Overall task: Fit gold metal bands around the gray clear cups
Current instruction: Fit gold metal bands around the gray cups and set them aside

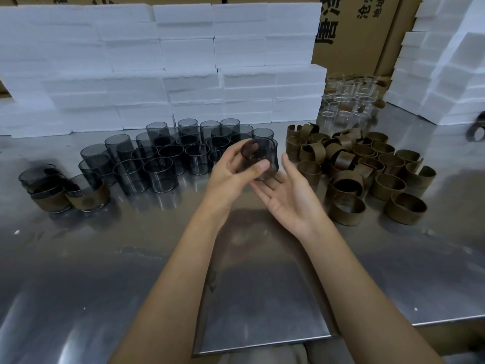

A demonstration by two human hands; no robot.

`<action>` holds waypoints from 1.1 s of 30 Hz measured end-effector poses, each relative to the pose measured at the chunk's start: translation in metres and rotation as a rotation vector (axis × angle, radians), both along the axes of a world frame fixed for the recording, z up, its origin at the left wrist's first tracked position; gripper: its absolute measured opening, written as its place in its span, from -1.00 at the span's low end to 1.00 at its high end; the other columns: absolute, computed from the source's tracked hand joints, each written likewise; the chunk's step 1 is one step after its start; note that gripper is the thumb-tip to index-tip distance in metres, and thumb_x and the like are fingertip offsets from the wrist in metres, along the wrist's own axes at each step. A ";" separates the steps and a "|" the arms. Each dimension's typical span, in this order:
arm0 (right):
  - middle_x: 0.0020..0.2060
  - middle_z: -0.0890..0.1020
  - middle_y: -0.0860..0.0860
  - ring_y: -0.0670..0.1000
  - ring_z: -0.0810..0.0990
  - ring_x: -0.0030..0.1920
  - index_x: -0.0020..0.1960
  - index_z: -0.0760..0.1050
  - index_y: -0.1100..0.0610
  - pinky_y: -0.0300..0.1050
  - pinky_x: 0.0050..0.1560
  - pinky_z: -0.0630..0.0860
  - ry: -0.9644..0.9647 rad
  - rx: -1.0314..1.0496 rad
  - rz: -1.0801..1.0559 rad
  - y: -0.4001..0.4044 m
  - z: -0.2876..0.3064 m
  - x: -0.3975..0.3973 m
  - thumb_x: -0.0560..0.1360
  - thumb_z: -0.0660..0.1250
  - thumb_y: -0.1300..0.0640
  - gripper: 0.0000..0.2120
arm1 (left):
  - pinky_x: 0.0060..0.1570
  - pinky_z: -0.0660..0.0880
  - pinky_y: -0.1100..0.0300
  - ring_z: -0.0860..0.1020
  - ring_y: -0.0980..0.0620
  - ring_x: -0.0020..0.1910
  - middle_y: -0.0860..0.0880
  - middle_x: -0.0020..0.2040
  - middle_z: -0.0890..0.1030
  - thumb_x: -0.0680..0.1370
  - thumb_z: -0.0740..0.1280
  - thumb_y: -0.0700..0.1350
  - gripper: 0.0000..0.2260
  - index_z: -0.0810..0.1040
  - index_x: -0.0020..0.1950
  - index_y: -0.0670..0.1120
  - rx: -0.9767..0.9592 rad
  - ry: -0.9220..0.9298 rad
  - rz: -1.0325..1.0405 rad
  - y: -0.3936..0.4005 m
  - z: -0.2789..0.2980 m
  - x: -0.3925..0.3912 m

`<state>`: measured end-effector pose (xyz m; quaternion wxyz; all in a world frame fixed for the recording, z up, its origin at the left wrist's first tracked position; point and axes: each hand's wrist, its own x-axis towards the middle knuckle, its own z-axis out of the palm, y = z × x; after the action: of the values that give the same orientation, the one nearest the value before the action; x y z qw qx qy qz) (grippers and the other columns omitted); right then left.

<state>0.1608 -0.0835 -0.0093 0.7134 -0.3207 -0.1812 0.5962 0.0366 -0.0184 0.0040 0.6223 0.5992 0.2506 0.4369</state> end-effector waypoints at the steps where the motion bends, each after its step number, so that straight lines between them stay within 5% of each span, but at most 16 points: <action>1: 0.31 0.60 0.26 0.18 0.58 0.35 0.42 0.45 0.30 -0.02 0.29 0.55 0.033 0.009 -0.024 0.001 -0.001 0.001 0.68 0.19 -0.06 -0.50 | 0.31 0.47 0.24 0.59 0.16 0.28 0.06 0.28 0.65 0.50 0.49 -0.26 -0.48 0.47 0.44 -0.06 0.054 0.037 -0.033 -0.002 -0.001 0.001; 9: 0.04 0.73 0.19 0.12 0.73 0.08 -0.08 0.75 0.22 0.02 0.19 0.58 0.102 0.079 -0.058 0.003 -0.004 0.008 0.71 0.14 0.05 -0.54 | 0.33 0.46 0.24 0.56 0.06 0.34 -0.04 0.31 0.61 0.49 0.46 -0.38 -0.46 0.45 0.44 -0.14 0.150 0.048 -0.053 -0.009 0.001 0.007; 17: 0.14 0.66 0.22 0.14 0.64 0.22 0.23 0.56 0.30 0.01 0.27 0.56 -0.033 0.062 0.008 -0.001 -0.003 0.003 0.72 0.11 0.12 -0.67 | 0.18 0.53 0.24 0.61 0.03 0.14 -0.04 0.08 0.63 0.38 0.63 -0.22 -0.53 0.48 0.18 -0.14 0.253 0.065 0.194 -0.017 0.003 0.012; 24: 0.39 0.50 0.31 0.23 0.47 0.44 0.46 0.40 0.34 0.15 0.52 0.32 -0.031 0.022 0.027 -0.002 -0.002 -0.001 0.71 0.12 0.12 -0.58 | 0.08 0.57 0.21 0.67 0.12 -0.01 0.04 -0.09 0.71 0.51 0.54 -0.15 -0.85 0.57 -0.07 -0.07 0.258 -0.022 0.356 -0.016 0.006 0.011; 27: 0.34 0.56 0.29 0.21 0.52 0.40 0.36 0.49 0.31 0.13 0.50 0.35 0.003 0.040 0.013 -0.001 -0.003 0.000 0.71 0.13 0.12 -0.65 | 0.04 0.56 0.25 0.66 0.12 -0.05 -0.04 -0.06 0.71 0.61 0.41 -0.22 -0.96 0.62 -0.03 -0.15 0.279 -0.043 0.353 -0.016 0.006 0.012; 33: 0.15 0.68 0.23 0.16 0.68 0.19 0.17 0.63 0.29 0.08 0.32 0.54 0.099 0.097 -0.035 0.001 -0.006 0.008 0.72 0.14 0.13 -0.66 | 0.16 0.48 0.39 0.61 0.31 0.11 0.08 0.14 0.67 0.69 0.21 -0.31 -0.73 0.61 0.32 -0.16 0.272 0.077 0.221 -0.017 0.007 0.014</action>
<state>0.1687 -0.0830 -0.0158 0.7464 -0.2589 -0.1687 0.5894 0.0511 -0.0358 0.0108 0.4738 0.6629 0.2773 0.5092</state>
